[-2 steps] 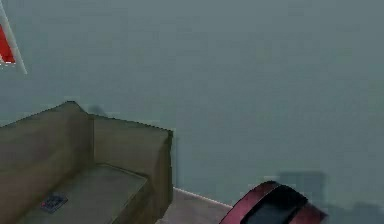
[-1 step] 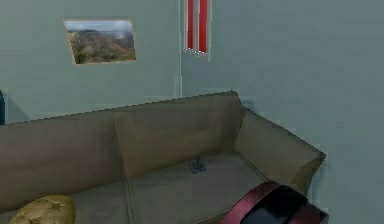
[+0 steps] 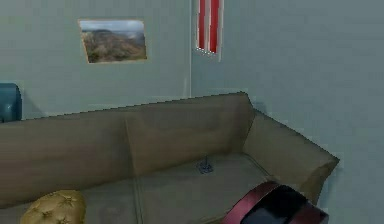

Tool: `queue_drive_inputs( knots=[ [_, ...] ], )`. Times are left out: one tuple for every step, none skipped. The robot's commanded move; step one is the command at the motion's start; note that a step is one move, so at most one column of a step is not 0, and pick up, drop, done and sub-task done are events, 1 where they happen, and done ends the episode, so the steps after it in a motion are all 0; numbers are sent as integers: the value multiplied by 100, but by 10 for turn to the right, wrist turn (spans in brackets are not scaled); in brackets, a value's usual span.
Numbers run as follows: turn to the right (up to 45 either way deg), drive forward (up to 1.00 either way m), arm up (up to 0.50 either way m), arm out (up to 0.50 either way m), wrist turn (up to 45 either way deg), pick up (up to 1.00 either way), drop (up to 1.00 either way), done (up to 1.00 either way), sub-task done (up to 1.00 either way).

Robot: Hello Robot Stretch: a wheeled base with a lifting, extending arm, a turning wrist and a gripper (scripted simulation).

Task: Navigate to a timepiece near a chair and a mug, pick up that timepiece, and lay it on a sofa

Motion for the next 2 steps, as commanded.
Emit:
queue_drive_inputs(
  knots=[
    [450, 0, 0, 0, 0, 0, 0, 0, 0],
    [450, 0, 0, 0, 0, 0, 0, 0, 0]
  ],
)
